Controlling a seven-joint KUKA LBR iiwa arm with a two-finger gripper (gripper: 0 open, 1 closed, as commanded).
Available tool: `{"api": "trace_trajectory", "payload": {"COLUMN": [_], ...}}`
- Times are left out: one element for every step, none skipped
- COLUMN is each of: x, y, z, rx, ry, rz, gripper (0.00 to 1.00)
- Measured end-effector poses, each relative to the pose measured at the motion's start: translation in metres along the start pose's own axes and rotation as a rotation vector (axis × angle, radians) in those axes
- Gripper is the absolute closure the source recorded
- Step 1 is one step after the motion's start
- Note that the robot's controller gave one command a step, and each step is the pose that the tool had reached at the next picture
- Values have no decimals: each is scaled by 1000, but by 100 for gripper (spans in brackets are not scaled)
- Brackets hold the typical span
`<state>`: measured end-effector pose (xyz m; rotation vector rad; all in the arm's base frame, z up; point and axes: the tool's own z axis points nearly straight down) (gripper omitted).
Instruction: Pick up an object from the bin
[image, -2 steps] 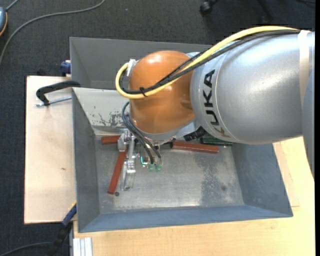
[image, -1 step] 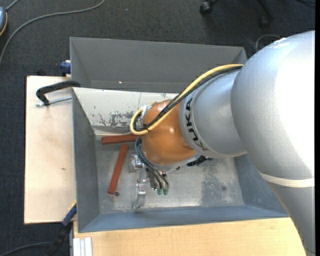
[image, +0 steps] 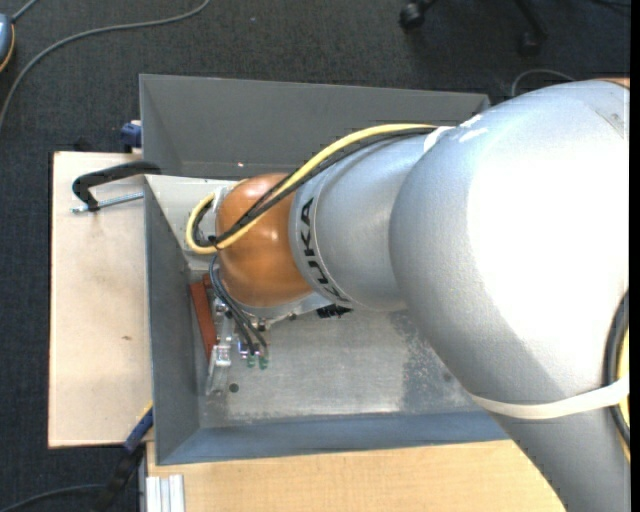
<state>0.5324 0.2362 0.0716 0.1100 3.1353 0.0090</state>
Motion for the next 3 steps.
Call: {"api": "trace_trajectory", "payload": {"x": [-55, -55, -57], "y": [-39, -39, -47], "z": [-1, -1, -183], "rx": [4, 5, 1], "ry": [-2, -1, -10], "rz": [-154, -152, -194], "gripper": [0, 100, 100]}}
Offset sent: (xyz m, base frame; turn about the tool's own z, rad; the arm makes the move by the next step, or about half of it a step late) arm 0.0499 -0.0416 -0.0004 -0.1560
